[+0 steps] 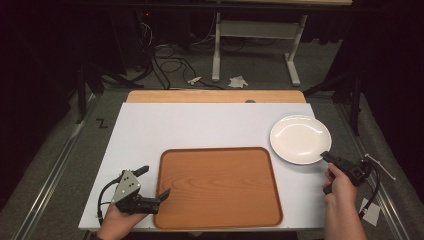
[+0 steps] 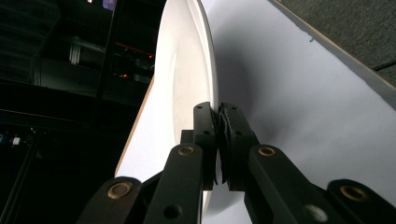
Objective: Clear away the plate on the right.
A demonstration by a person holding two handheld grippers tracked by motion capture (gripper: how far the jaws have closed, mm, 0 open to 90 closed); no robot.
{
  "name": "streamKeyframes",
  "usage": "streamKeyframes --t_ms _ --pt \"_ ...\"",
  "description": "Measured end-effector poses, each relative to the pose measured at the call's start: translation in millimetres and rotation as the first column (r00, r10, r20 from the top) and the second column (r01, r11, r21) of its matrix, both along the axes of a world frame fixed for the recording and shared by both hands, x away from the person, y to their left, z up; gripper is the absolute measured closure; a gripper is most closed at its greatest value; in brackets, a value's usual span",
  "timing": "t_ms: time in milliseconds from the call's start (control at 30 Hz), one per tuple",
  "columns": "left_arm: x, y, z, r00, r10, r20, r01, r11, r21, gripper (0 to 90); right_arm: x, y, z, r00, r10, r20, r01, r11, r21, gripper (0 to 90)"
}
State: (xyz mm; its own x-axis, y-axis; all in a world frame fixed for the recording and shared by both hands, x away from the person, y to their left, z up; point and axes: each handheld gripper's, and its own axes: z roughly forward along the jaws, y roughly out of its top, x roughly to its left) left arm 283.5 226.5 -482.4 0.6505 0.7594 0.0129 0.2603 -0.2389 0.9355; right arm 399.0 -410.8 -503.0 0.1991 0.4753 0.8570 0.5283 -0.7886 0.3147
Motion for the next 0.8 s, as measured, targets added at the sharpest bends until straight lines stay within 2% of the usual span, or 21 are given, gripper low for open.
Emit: streamKeyframes --t_ms 100,800 --pt "0.0 -0.7 -0.4 0.9998 0.008 0.018 -0.008 1.0 0.0 0.1 -0.5 -0.6 0.7 1.0 -0.006 0.007 0.006 1.0 0.006 88.6" --pt "0.7 0.1 0.2 0.9998 0.01 0.018 -0.01 0.9999 -0.003 0.1 -2.8 -3.4 6.3 0.9991 -0.005 0.043 0.004 1.0 0.015 88.6"
